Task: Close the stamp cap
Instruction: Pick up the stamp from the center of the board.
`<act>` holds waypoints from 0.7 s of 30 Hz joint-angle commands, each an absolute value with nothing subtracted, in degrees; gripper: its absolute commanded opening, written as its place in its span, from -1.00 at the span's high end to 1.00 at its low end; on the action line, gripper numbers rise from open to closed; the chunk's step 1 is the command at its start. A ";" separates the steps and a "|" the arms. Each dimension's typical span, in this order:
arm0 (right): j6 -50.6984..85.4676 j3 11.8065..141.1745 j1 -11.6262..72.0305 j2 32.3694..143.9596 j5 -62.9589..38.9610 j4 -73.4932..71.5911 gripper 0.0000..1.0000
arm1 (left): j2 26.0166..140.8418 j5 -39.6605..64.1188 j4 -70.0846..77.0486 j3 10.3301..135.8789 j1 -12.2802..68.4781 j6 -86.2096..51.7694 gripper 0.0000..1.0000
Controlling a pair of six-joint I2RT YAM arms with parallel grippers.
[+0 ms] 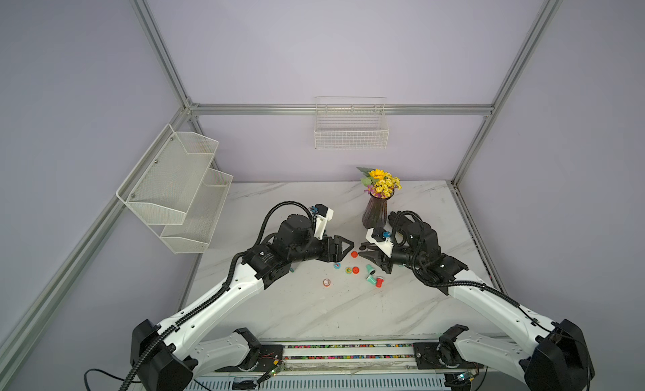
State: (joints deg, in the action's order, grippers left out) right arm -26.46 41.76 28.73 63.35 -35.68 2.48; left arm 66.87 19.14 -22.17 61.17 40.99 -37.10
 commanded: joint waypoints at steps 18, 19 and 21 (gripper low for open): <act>-46.20 37.08 29.45 60.83 -45.74 -1.58 0.70 | 78.80 24.62 -24.32 67.43 45.94 -41.73 -0.18; -46.00 37.09 29.45 60.95 -45.70 -1.70 0.70 | 79.19 24.90 -24.05 67.41 46.00 -41.99 -0.17; -45.90 37.11 29.60 61.10 -45.57 -1.80 0.69 | 80.36 25.89 -23.91 67.91 46.14 -42.10 -0.12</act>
